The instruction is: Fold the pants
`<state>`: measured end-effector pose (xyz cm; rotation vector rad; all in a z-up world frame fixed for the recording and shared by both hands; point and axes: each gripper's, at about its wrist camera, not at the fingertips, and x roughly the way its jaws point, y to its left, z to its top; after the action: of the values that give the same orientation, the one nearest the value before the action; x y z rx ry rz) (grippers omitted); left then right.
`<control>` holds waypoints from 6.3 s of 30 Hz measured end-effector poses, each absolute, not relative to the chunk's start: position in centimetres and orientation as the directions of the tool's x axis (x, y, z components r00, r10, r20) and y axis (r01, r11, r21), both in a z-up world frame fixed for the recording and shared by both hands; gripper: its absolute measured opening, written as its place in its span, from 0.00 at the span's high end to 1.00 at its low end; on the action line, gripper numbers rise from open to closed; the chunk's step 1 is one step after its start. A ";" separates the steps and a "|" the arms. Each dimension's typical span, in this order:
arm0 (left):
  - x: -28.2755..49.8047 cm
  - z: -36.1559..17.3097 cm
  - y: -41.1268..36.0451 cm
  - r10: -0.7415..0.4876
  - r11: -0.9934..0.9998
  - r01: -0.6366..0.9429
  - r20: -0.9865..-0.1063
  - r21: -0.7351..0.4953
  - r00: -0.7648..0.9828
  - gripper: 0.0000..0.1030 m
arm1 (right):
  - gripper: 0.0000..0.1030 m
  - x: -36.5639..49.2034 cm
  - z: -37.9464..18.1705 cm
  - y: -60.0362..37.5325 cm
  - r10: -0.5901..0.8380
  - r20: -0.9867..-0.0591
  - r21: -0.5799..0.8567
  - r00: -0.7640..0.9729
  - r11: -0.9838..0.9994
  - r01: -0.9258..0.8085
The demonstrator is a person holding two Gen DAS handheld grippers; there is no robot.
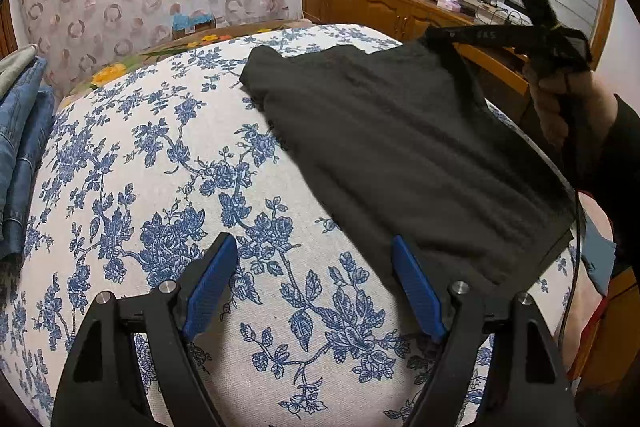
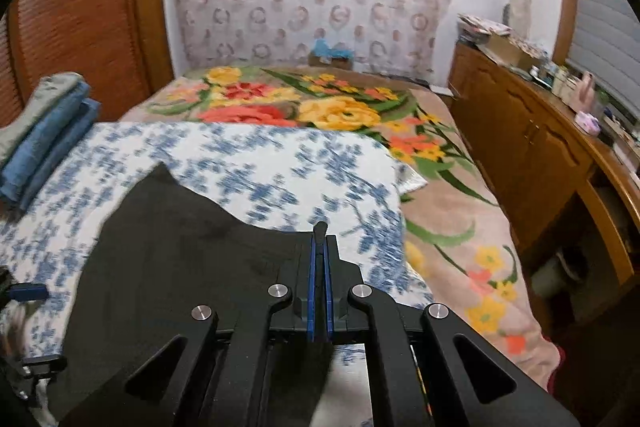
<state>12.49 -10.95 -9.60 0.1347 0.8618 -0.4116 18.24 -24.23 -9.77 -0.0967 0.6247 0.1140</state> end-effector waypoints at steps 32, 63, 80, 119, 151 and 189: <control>12.4 -9.7 -11.1 -0.293 0.914 0.404 -0.759 -0.044 0.581 0.22 | 0.68 9.0 -13.0 -22.4 0.196 -0.679 -0.005 0.708 0.962 -0.272; 4.3 -8.5 -12.8 -0.443 0.797 0.601 -0.734 -0.059 0.515 0.51 | 0.51 -0.1 -12.3 -25.3 0.181 -0.641 0.089 0.746 0.983 -0.162; 3.8 -7.8 -12.0 -0.492 0.796 0.596 -0.689 -0.107 0.533 0.85 | 0.59 -1.1 -12.2 -25.5 0.242 -0.639 0.161 0.730 0.970 -0.180; 4.0 -9.6 -11.4 -0.477 0.808 0.574 -0.717 -0.131 0.508 0.85 | 0.76 -0.7 -13.2 -24.3 0.187 -0.652 0.168 0.735 0.981 -0.101; 4.2 -2.0 -9.5 -0.503 0.823 0.559 -0.581 -0.096 0.640 0.90 | 0.90 -1.7 -8.9 -24.6 0.305 -0.499 0.239 0.811 0.948 -0.210; 4.8 10.5 -1.4 -0.376 0.910 0.414 -0.374 0.023 0.848 0.92 | 0.91 -0.4 3.3 -22.0 0.439 -0.272 0.055 0.856 0.895 -0.442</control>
<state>4.82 -1.37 10.51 0.1038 0.3723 -0.4170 -0.40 -21.97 3.27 -0.0094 0.2837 0.4632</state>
